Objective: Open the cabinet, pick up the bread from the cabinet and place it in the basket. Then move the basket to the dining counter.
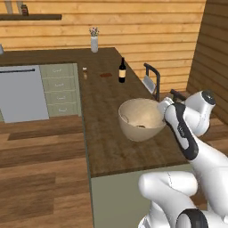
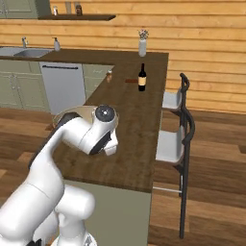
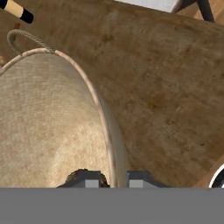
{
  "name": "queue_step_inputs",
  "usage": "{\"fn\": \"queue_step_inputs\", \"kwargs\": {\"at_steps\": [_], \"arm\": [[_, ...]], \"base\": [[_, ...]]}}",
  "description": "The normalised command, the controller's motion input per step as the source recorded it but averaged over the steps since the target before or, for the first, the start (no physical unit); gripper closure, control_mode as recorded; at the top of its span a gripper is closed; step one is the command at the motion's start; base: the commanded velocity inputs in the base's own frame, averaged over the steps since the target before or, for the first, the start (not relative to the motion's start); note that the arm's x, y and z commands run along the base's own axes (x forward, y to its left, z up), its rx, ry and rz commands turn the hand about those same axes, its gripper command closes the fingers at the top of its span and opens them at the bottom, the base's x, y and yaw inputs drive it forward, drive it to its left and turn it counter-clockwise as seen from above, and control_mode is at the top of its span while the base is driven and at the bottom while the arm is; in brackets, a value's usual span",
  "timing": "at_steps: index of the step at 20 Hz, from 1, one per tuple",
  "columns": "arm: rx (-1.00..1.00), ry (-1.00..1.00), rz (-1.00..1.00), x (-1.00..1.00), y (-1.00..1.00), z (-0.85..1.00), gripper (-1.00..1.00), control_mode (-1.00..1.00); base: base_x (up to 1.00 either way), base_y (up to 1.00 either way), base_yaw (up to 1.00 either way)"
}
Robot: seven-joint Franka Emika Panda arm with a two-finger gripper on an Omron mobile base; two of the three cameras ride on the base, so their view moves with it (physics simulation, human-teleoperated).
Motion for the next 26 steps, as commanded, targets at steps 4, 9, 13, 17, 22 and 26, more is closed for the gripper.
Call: {"fn": "queue_step_inputs", "kwargs": {"at_steps": [4, 9, 13, 17, 22, 26], "arm": [[0.00, 0.00, 0.04, 1.00, -0.48, -0.34, 1.00, -1.00], [0.01, 0.08, -0.05, 1.00, -0.37, -0.06, 1.00, -1.00], [0.00, 0.15, -0.11, 1.00, -0.22, 0.00, 1.00, -1.00], [0.00, 0.02, -0.05, 0.95, -0.14, 0.00, 1.00, -1.00], [-0.02, 0.00, -0.02, 0.85, -0.01, -0.08, 1.00, -1.00], [-0.06, -0.02, 0.00, 0.43, 0.00, -0.27, 1.00, -1.00]], "base": [[0.00, 0.00, 0.00], [0.00, 0.00, 0.00], [0.00, 0.00, 0.00], [0.00, 0.00, 0.00], [0.00, 0.00, 0.00], [0.00, 0.00, 0.00]]}}
